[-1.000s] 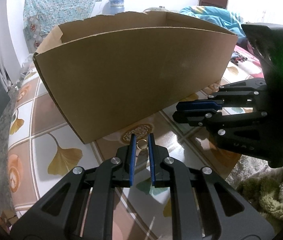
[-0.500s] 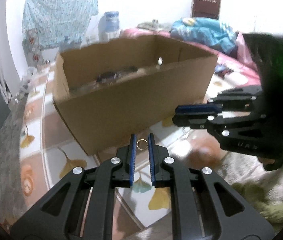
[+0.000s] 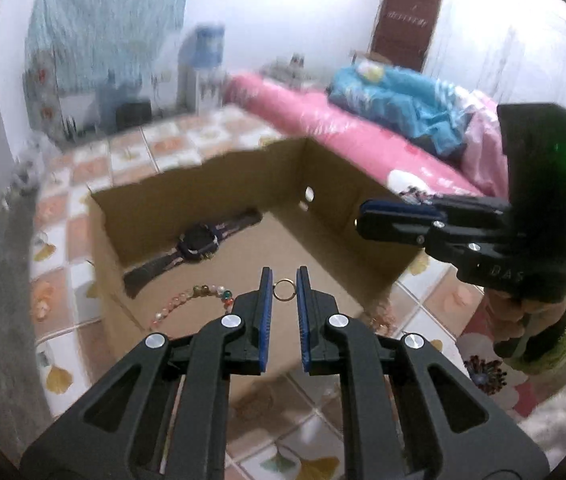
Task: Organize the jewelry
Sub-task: 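Carry the ring into the box with the left tool and open it, then withdraw the left tool from the box back over the table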
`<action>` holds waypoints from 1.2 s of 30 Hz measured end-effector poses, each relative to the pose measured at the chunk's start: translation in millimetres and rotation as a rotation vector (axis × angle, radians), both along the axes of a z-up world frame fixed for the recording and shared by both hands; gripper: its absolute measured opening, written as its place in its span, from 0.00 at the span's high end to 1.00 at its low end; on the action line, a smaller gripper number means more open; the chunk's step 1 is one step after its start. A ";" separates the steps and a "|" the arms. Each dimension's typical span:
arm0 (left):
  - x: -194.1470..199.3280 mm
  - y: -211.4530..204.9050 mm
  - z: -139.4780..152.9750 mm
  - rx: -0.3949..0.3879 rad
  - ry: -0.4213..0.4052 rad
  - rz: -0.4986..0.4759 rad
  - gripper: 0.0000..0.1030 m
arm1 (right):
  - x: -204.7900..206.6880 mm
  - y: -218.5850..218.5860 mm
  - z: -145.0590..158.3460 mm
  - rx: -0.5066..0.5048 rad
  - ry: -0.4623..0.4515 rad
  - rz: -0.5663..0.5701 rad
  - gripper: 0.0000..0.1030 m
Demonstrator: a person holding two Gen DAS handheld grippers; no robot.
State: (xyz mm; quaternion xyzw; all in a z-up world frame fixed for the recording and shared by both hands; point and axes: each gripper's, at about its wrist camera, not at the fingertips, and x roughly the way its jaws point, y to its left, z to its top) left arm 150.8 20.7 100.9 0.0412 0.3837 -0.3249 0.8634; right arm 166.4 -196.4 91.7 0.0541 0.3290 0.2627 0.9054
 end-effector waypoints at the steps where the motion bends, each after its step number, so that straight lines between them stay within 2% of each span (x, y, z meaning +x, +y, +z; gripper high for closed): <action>1: 11.4 -5.2 -4.2 0.002 0.027 -0.009 0.89 | 12.9 -1.2 -2.2 -0.013 0.036 -0.009 0.89; 4: 47.8 -27.1 -25.8 0.040 0.142 -0.024 0.89 | 54.5 -8.9 -17.0 -0.014 0.155 -0.017 0.89; 7: 75.3 -40.6 -45.6 0.051 0.254 -0.025 0.89 | 76.9 -12.8 -25.0 -0.047 0.194 -0.027 0.89; 9: 82.7 -45.8 -53.4 0.060 0.298 -0.013 0.89 | 81.8 -11.7 -28.2 -0.067 0.202 -0.034 0.88; 10: 86.9 -47.8 -55.1 0.066 0.316 -0.006 0.87 | 86.4 -13.3 -28.8 -0.067 0.206 -0.034 0.84; 11: 88.4 -49.2 -55.8 0.069 0.330 -0.004 0.84 | 85.3 -14.9 -30.4 -0.063 0.207 -0.036 0.79; 12: 91.2 -49.5 -55.7 0.061 0.342 0.003 0.75 | 85.8 -18.1 -29.4 -0.054 0.204 -0.042 0.68; 13: 92.5 -49.3 -55.1 0.052 0.343 0.008 0.68 | 85.8 -21.1 -27.8 -0.044 0.197 -0.046 0.65; 19: 96.8 -44.9 -52.3 0.028 0.335 0.028 0.63 | 81.7 -39.0 -16.6 0.009 0.159 -0.080 0.64; 23: 91.5 -39.3 -42.1 0.014 0.286 0.037 0.58 | 74.3 -51.1 -6.4 0.037 0.129 -0.106 0.62; 29: 63.3 -19.3 -11.2 -0.051 0.162 0.047 0.48 | 48.0 -69.2 17.6 0.099 0.059 -0.140 0.52; 32: 35.1 -3.2 6.4 -0.089 0.079 0.039 0.41 | 21.4 -76.1 32.3 0.124 -0.010 -0.155 0.40; 34: 12.7 7.2 16.0 -0.109 0.017 0.031 0.33 | 1.6 -80.9 38.9 0.135 -0.049 -0.167 0.28; 36: -11.4 17.7 23.7 -0.141 -0.032 0.017 0.28 | -25.7 -86.1 44.8 0.152 -0.098 -0.179 0.23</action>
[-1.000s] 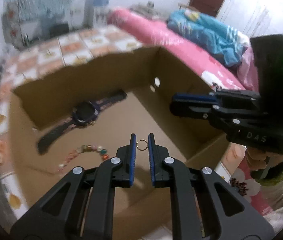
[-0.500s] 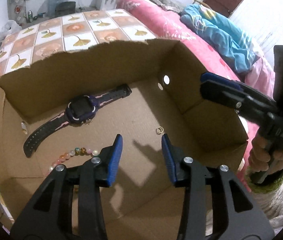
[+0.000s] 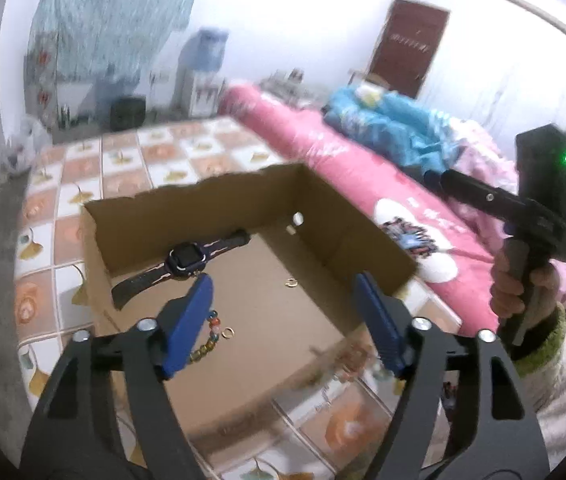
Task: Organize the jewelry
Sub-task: 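Withdraw the left tool from the box back over the table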
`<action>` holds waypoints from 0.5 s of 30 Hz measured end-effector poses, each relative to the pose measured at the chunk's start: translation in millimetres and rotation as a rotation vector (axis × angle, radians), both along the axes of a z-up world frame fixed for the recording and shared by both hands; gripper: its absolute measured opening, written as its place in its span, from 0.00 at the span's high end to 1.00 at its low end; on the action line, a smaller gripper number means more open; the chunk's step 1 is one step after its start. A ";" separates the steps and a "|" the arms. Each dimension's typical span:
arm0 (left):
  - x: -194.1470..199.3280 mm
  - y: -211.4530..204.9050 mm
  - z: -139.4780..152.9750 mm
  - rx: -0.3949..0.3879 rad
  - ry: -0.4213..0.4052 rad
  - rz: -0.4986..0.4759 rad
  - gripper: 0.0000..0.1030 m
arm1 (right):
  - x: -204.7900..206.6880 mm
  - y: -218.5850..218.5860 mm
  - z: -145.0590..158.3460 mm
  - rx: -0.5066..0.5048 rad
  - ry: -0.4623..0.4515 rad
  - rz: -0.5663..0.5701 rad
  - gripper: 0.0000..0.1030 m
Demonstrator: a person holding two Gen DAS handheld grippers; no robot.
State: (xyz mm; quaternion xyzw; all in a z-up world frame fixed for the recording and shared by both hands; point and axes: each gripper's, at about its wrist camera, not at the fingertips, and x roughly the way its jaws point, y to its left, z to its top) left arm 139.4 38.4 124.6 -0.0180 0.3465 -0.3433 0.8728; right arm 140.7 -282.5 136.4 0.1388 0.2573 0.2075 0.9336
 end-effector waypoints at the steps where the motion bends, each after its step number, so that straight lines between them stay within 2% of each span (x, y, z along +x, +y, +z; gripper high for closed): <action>1: -15.7 6.2 3.0 -0.020 -0.023 -0.015 0.23 | -13.8 -2.3 1.7 0.002 -0.023 -0.012 0.19; 5: -57.1 16.9 2.4 -0.054 -0.056 -0.080 0.17 | -57.3 -5.8 -1.4 -0.010 -0.063 -0.059 0.14; 8: -85.4 14.6 -12.9 -0.046 -0.055 -0.125 0.14 | -84.9 -2.6 -15.7 -0.062 -0.060 -0.119 0.11; 12: -99.4 0.0 -47.5 -0.004 0.005 -0.129 0.13 | -103.5 5.4 -44.1 -0.128 -0.027 -0.162 0.11; 15: -99.3 -14.8 -77.3 0.031 0.062 -0.103 0.13 | -108.1 13.3 -76.8 -0.155 0.045 -0.185 0.11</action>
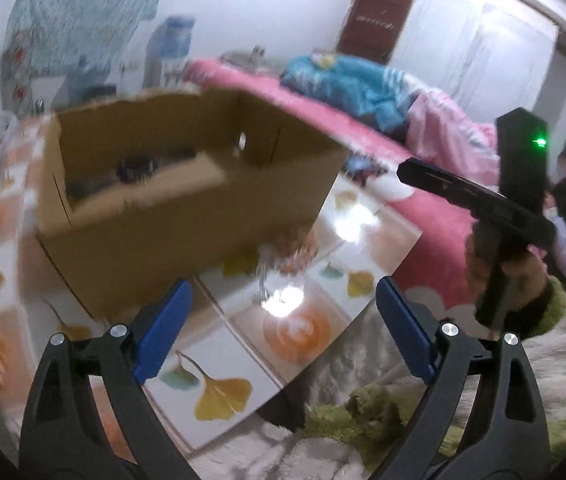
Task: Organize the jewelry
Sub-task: 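Withdraw the left tool from the box back over the table, then move the left tool to the silver chain pendant and close on it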
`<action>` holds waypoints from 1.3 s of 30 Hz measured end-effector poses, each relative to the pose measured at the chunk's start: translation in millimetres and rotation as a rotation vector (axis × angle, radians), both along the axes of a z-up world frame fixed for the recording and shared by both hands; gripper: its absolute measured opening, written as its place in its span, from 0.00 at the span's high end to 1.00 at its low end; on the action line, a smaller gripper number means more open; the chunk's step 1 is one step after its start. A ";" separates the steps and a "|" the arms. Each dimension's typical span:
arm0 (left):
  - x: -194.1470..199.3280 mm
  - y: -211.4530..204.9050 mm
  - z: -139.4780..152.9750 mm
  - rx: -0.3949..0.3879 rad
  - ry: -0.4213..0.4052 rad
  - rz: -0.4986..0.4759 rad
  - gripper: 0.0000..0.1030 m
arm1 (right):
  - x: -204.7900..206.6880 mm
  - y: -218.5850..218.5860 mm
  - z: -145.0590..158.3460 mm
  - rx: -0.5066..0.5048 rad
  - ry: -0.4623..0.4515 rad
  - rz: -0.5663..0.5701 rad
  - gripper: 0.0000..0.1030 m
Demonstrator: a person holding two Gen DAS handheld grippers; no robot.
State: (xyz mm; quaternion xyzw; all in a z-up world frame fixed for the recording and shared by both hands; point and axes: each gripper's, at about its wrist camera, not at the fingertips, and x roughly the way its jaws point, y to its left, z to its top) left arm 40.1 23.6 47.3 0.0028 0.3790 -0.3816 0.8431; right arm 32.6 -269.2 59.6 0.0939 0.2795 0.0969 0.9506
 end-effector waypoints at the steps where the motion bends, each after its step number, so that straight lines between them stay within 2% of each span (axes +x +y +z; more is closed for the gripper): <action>1: 0.3 -4.7 -8.2 0.012 0.008 0.003 0.13 | 0.2 3.8 -11.1 -0.008 0.031 -0.005 0.11; 6: 0.5 -33.5 -37.4 0.153 -0.031 0.016 0.14 | 5.9 18.4 -48.1 -0.026 0.122 -0.010 0.11; 9: 4.6 -46.7 -47.2 0.196 -0.046 0.013 0.25 | 16.6 14.6 -66.4 0.057 0.205 -0.020 0.12; 11: 6.4 -51.8 -49.4 0.212 -0.065 0.018 0.32 | 19.4 12.1 -72.1 0.092 0.225 -0.021 0.17; 15: 11.5 -58.9 -56.1 0.260 -0.085 0.010 0.50 | 23.8 14.2 -77.2 0.086 0.234 0.002 0.32; 17: 15.7 -62.5 -60.2 0.290 -0.074 -0.006 0.57 | 24.8 15.0 -79.7 0.090 0.237 0.015 0.35; 19: 19.1 -65.3 -63.4 0.303 -0.059 -0.016 0.67 | 25.7 16.6 -82.3 0.093 0.236 0.023 0.39; 22: 23.5 -67.1 -66.6 0.329 -0.048 -0.023 0.74 | 27.6 22.5 -85.9 0.089 0.238 0.043 0.41; 29: 32.3 -68.2 -68.0 0.354 -0.048 -0.062 0.77 | 27.2 26.3 -88.9 0.087 0.243 0.067 0.42; 31: 33.5 -68.0 -67.5 0.359 -0.048 -0.073 0.89 | 27.2 24.3 -90.6 0.097 0.249 0.064 0.42; 37: 33.9 -71.0 -67.0 0.364 -0.059 -0.089 0.95 | 25.8 21.8 -91.6 0.106 0.253 0.057 0.43; 39: 33.5 -67.7 -64.4 0.337 -0.053 -0.088 0.99 | 25.8 22.0 -91.5 0.105 0.252 0.057 0.43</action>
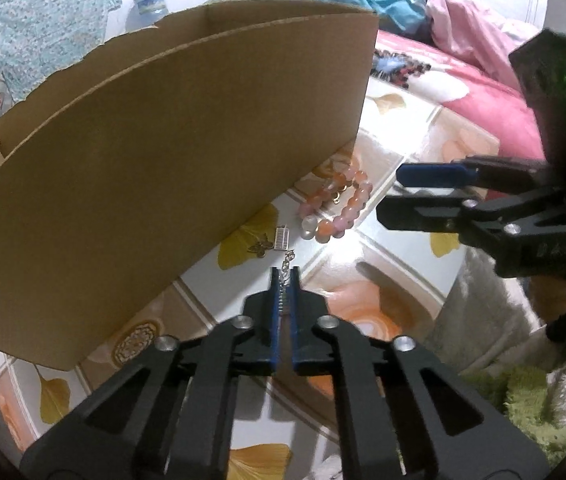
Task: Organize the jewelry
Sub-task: 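Move the left tool to the silver chain pendant and close on it, then carry the pendant in the left tool over the box and open it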
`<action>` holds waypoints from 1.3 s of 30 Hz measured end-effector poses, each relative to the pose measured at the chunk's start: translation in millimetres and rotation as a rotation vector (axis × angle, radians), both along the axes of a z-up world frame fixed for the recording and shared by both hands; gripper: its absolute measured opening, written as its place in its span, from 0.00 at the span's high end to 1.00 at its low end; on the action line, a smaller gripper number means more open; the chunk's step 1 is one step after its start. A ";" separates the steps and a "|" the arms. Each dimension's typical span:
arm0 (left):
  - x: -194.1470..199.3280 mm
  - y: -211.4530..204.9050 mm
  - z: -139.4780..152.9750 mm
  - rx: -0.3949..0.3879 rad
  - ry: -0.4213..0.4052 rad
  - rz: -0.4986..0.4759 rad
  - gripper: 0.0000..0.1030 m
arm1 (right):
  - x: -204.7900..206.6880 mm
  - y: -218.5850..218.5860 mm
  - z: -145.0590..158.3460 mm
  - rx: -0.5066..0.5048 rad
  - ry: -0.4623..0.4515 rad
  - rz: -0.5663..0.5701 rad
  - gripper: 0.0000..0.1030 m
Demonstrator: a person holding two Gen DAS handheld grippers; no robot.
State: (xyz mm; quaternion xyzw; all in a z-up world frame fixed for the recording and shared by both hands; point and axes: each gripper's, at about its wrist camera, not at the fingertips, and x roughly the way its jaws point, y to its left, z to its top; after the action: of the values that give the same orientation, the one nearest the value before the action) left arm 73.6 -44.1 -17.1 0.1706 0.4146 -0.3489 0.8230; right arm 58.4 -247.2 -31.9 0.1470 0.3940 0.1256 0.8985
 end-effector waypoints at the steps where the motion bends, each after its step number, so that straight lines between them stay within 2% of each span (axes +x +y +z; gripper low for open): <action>1: 0.3 1.6 0.9 -0.005 0.004 0.004 1.00 | 0.3 0.1 0.2 -0.001 0.000 0.000 0.43; 6: 1.1 14.1 3.7 -0.012 -0.001 0.041 1.00 | -0.2 0.7 2.2 -0.002 -0.006 0.002 0.43; 16: 5.8 47.1 26.4 -0.159 0.007 0.127 1.00 | -1.6 8.8 15.2 -0.017 -0.045 0.031 0.43; 21: 6.2 54.2 30.6 -0.168 -0.011 0.147 1.00 | -1.4 23.5 21.9 -0.056 -0.081 0.078 0.43; 27: 7.3 56.8 22.8 -0.177 -0.002 0.163 1.00 | 12.0 57.5 20.2 -0.100 -0.093 0.178 0.58; 32: 7.9 58.5 17.7 -0.177 0.003 0.163 1.00 | 26.2 72.6 6.3 -0.081 -0.033 0.242 0.67; 35: 9.1 60.7 14.9 -0.183 0.013 0.163 1.00 | 32.4 71.1 -0.9 -0.099 -0.006 0.229 0.72; 39: 11.7 61.1 10.8 -0.190 0.026 0.158 1.00 | 40.6 61.0 -1.3 -0.126 -0.011 0.175 0.73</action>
State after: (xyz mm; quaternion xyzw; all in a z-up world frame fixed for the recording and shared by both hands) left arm 85.3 16.9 -6.3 0.0540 0.4024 -0.3229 0.8549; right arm 99.0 -186.2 -33.2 0.0545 0.4077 0.1793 0.8937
